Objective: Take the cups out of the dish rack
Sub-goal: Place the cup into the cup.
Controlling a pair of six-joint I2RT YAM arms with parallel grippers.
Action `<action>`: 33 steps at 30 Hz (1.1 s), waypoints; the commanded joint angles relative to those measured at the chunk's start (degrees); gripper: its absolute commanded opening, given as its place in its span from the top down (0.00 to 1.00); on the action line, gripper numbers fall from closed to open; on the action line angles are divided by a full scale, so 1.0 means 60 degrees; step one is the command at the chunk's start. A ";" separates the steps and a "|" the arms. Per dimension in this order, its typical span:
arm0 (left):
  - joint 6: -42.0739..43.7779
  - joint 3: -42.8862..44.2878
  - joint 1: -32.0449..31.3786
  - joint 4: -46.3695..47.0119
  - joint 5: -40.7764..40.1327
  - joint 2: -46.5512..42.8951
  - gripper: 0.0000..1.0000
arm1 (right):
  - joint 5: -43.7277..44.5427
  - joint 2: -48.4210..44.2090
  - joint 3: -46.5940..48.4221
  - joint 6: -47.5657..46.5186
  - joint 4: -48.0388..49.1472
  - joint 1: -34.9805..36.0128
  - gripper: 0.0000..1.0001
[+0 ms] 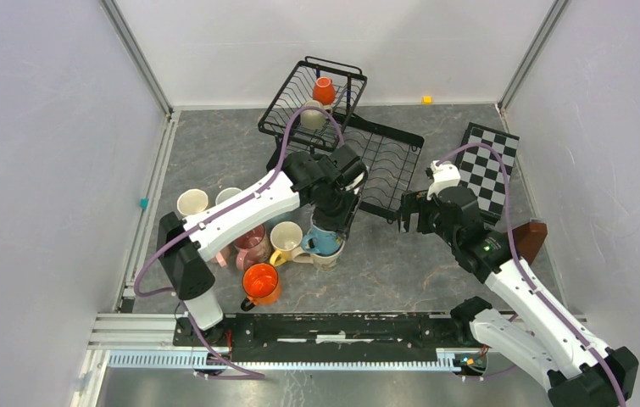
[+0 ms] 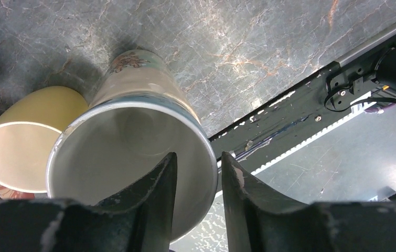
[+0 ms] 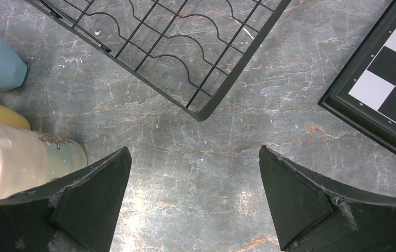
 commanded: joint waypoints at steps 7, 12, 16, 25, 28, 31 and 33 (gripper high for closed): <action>0.0487 0.1056 -0.0060 0.0178 -0.0241 -0.0263 0.34 | -0.0030 -0.0036 0.0302 -0.0012 0.0089 -0.0054 0.02; 0.0386 0.1191 -0.0064 0.0429 -0.0413 -0.0677 0.24 | -0.0082 0.0015 0.0521 -0.0024 -0.0007 -0.0047 0.02; 0.0263 0.1112 -0.0059 0.0875 -0.0714 -0.1370 0.07 | -0.0135 0.0029 0.0752 -0.0082 -0.0084 -0.0043 0.02; -0.0197 0.1262 0.0667 0.1963 -0.1941 -0.2427 0.00 | -0.0209 0.0174 0.1257 -0.0125 -0.0304 -0.0049 0.02; -0.0211 0.1982 0.1298 0.2062 -0.2457 -0.2226 0.00 | -0.0259 0.0219 0.1376 -0.0126 -0.0379 -0.0040 0.02; -0.0088 0.2870 0.2017 0.2069 -0.2659 -0.1709 0.00 | -0.0309 0.0244 0.1424 -0.0129 -0.0453 -0.0041 0.02; 0.0070 0.3531 0.2348 0.1973 -0.2946 -0.1247 0.00 | -0.0385 0.0248 0.1439 -0.0120 -0.0488 -0.0047 0.02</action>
